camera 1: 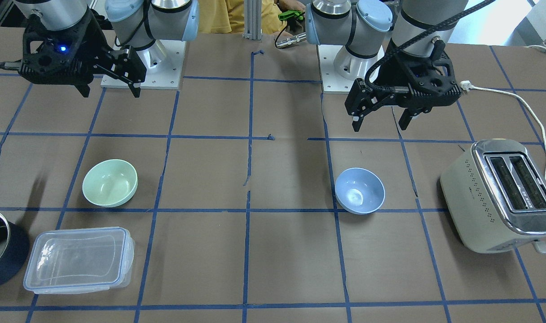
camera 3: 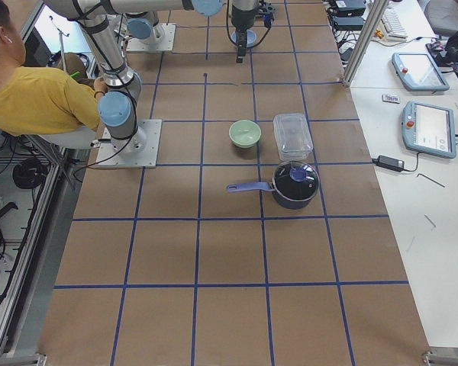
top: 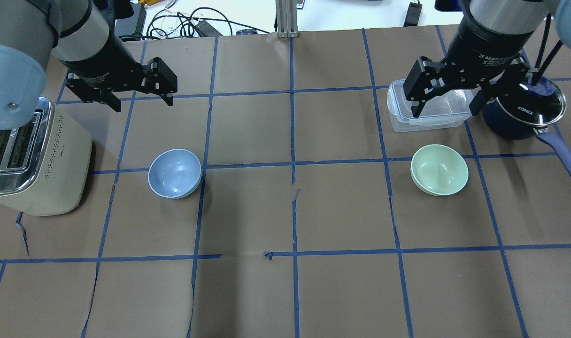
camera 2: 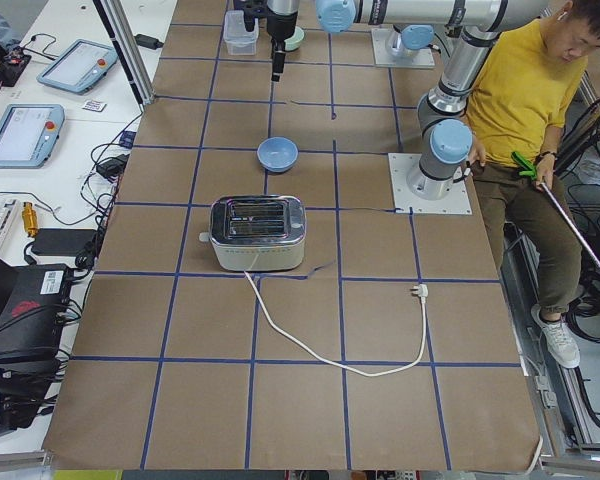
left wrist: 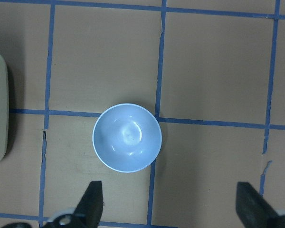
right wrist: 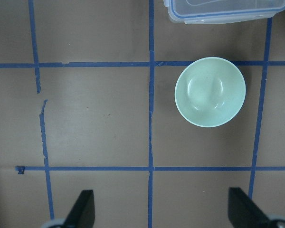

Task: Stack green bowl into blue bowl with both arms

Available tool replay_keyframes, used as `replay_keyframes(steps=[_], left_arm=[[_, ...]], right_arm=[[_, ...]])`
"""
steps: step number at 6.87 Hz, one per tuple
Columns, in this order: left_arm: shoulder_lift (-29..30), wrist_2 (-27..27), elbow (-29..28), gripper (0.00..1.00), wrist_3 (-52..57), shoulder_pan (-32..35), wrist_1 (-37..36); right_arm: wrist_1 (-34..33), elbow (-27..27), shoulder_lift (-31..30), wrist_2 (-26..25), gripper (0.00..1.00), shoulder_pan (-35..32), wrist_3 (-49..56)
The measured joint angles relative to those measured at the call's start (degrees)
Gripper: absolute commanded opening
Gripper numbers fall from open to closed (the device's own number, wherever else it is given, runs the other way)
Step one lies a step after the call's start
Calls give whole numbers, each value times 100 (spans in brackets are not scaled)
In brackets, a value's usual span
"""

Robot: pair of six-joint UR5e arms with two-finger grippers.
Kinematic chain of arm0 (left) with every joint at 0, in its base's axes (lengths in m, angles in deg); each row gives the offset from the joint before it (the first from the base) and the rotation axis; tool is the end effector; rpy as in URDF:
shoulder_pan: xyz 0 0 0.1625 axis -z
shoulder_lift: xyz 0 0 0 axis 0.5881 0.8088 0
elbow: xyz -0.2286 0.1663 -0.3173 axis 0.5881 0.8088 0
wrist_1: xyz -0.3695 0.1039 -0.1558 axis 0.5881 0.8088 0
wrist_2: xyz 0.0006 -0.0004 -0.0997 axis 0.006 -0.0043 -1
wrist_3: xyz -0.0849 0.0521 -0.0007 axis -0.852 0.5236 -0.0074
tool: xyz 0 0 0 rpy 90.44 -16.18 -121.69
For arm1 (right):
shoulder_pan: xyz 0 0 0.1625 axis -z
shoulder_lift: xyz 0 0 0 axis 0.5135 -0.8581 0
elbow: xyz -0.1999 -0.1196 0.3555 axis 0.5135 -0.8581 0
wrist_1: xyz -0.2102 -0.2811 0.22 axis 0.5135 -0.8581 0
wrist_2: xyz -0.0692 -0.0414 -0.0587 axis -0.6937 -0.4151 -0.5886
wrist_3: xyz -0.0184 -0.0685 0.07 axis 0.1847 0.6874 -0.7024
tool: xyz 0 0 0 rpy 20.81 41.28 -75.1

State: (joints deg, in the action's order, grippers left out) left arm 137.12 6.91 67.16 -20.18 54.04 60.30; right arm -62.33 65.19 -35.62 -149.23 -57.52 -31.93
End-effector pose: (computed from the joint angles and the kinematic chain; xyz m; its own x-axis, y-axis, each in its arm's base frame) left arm -0.1295 -0.4926 0.4925 -0.9967 -0.0732 -0.0354 -0.0692 0.9921 -0.1046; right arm 0.1222 -0.4707 0.5131 -0.9998 -0.0032 -0.0211 -0.0044 0.9984 0.0568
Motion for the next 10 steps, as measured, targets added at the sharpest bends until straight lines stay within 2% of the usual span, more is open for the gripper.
replay_keyframes(steps=[2,6,10], left_arm=[[33,6,-25,100,0,-12,92],[178,15,-360,100,0,-18,737],[291,12,-526,100,0,-17,864]], right_arm=[[-12,71,-40,-34,100,0,1],[-68,93,-53,-40,100,-1,-9],[-73,94,-53,-54,100,-1,-20]])
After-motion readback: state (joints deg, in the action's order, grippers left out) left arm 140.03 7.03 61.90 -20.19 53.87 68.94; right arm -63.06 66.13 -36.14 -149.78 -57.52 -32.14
